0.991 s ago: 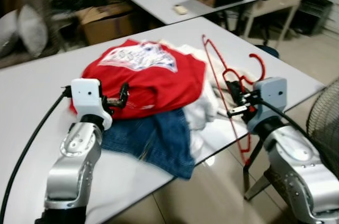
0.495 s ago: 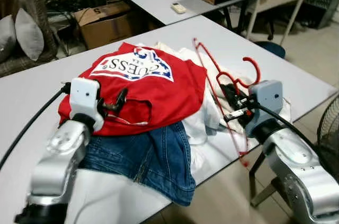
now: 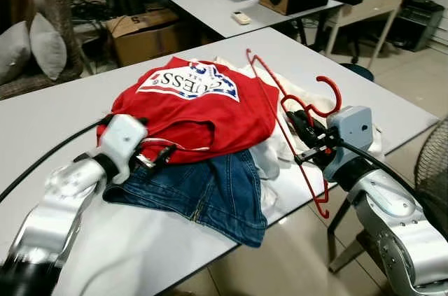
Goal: Hang hanger
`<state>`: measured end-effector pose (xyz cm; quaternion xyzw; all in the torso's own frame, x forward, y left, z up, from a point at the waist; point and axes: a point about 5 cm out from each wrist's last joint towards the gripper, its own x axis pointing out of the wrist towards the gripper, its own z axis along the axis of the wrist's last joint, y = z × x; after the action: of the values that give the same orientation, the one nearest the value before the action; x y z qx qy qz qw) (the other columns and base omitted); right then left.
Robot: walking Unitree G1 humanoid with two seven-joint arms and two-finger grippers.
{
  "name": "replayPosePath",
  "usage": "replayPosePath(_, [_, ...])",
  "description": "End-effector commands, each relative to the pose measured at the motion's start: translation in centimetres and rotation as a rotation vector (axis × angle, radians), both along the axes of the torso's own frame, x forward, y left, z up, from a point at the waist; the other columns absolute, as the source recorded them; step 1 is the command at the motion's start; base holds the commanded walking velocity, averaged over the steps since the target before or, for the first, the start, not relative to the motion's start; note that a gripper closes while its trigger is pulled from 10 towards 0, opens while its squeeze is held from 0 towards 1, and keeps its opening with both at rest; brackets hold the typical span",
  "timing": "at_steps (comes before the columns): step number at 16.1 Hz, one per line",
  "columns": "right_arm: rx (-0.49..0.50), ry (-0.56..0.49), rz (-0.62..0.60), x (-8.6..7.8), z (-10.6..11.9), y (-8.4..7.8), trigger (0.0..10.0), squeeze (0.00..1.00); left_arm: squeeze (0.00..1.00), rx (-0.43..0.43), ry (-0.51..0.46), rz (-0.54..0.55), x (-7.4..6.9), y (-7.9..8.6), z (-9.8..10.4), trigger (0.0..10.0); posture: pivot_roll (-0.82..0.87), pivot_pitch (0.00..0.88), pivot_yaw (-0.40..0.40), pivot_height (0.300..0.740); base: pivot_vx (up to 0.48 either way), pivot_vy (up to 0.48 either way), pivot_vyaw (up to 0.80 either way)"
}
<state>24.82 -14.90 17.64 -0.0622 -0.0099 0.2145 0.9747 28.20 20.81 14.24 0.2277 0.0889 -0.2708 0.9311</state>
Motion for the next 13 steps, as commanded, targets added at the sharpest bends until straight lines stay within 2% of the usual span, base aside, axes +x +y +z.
replayPosePath(1, [0.004, -0.012, -0.002, 0.1, 0.1, -0.2, 10.0, 0.0, 0.0, 0.054, -0.024, -0.006, 0.6, 0.1, 0.3, 10.0, -0.18, 0.0, 0.087, 0.74, 0.0, 0.0, 0.0])
replayPosePath(4, [0.008, -0.014, -0.012, 0.0, 0.0, -0.2, 10.0, 0.0, 0.0, 0.099, -0.089, 0.077, 2.7, 0.1, 0.4, 10.0, -0.19, 0.0, 0.1, 0.74, 0.0, 0.0, 0.0])
replayPosePath(6, [0.011, -0.016, -0.014, -0.1, 0.0, -0.2, 10.0, 0.0, 0.0, 0.073, -0.102, 0.104, 3.1, 0.3, 0.7, 10.0, -0.19, 0.0, 0.105, 0.74, 0.0, 0.0, 0.0])
replayPosePath(9, [0.009, -0.016, -0.016, -0.2, -0.1, -0.2, 10.0, 0.0, 0.0, 0.12, -0.09, 0.096, 3.4, 0.8, 0.4, 10.0, -0.19, 0.0, 0.105, 0.74, 0.0, 0.0, 0.0])
replayPosePath(10, [0.008, -0.019, -0.017, -0.2, 0.0, -0.3, 10.0, 0.0, 0.0, 0.215, -0.065, 0.036, 3.0, 1.0, -0.2, 4.7, -0.19, 0.0, 0.103, 0.74, 0.0, 0.0, 0.0])
replayPosePath(11, [0.008, -0.019, -0.017, -0.2, 0.0, -0.4, 10.0, 0.0, 0.0, 0.249, -0.057, 0.022, 2.8, 1.2, -0.3, 4.1, -0.19, 0.0, 0.101, 0.74, 0.0, 0.0, 0.0])
replayPosePath(12, [0.008, -0.021, -0.017, -0.2, 0.0, -0.4, 10.0, 0.0, 0.0, 0.271, -0.057, 0.029, 2.6, 1.4, -0.2, 2.4, -0.18, 0.0, 0.099, 0.74, 0.0, 0.0, 0.0])
replayPosePath(13, [0.01, -0.023, -0.017, -0.2, 0.0, -0.4, 10.0, 0.0, 0.0, 0.295, -0.075, 0.062, 2.7, 1.9, 0.1, 1.3, -0.18, 0.0, 0.097, 0.74, 0.0, 0.0, 0.0])
